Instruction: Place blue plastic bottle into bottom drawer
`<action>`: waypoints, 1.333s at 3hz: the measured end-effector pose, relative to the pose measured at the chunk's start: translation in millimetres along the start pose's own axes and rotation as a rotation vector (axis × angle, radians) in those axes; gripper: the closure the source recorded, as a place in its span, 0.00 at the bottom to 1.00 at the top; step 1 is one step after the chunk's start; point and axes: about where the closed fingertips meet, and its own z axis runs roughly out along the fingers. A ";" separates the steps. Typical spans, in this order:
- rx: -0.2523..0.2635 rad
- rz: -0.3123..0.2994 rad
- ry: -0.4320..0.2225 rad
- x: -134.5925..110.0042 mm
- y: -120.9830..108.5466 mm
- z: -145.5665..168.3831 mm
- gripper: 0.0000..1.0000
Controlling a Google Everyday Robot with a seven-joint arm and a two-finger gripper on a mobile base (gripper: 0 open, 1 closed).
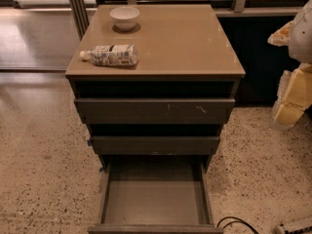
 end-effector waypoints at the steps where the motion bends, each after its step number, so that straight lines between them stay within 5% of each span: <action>1: 0.000 0.000 0.000 -0.1 -0.1 0.1 0.00; 4: 0.011 -0.199 -0.048 -81.9 -64.4 48.4 0.00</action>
Offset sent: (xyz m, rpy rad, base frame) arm 0.0451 0.0335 -0.0194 -0.0038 0.0097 0.1056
